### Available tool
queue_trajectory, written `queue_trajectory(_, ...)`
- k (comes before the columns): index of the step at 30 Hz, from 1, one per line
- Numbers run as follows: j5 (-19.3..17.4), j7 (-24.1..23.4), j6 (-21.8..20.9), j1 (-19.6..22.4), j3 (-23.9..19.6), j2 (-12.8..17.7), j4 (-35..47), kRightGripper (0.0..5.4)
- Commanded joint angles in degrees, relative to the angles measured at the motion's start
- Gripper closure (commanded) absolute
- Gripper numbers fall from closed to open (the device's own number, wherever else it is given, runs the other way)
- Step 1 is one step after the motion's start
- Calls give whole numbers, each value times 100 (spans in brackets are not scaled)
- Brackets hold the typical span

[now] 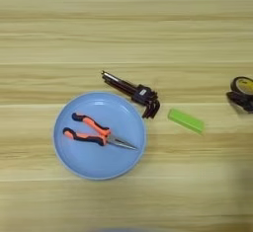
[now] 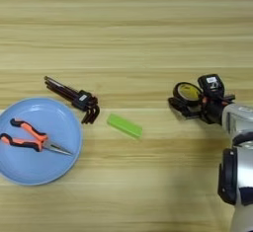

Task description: Move the objects on the table

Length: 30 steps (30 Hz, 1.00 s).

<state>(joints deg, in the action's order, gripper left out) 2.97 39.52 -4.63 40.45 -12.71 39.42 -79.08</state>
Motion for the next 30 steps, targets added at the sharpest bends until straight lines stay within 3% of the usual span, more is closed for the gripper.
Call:
queue_trajectory(1, 29, -180, -111, 493, 45, 124, 271, 3)
queue_trajectory(11, 7, -542, 371, 571, 30, 129, 195, 3)
queue_trajectory(22, 55, -540, 524, 536, 65, 110, 198, 132)
queue_trajectory(30, -22, -507, 409, 605, -3, 72, 222, 136)
